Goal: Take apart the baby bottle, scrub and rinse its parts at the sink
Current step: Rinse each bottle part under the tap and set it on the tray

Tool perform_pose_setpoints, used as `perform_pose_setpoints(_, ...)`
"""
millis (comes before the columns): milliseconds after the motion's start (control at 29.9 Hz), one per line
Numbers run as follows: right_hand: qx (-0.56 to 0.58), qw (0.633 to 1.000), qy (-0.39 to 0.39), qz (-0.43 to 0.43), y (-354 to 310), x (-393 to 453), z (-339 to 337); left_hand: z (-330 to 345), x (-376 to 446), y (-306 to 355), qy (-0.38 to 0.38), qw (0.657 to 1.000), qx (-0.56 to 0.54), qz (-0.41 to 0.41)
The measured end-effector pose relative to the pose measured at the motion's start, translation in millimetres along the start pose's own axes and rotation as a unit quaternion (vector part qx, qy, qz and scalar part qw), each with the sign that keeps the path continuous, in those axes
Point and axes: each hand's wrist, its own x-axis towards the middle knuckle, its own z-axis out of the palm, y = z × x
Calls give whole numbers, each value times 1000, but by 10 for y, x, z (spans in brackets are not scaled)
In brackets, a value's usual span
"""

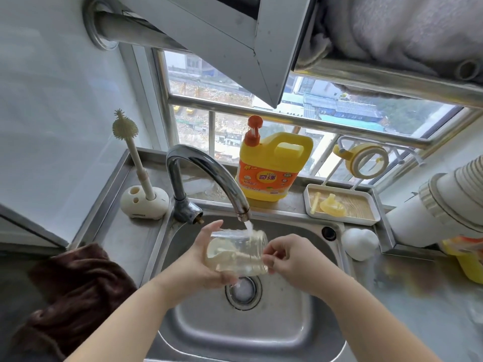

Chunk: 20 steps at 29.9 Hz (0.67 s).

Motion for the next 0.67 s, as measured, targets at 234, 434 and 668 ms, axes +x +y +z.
perform_pose_setpoints(234,-157,987,-42,-6,-79,-90,-122,8,17,-6,-12,980,-184,-79)
perform_pose_setpoints(434,-230,970,59,-45,-117,-106,-93,64,19,18,35,994,-95,-44)
perform_pose_setpoints(668,-212,972,98,-36,8,-80,-129,67,-3,-37,55,987,-139,-53)
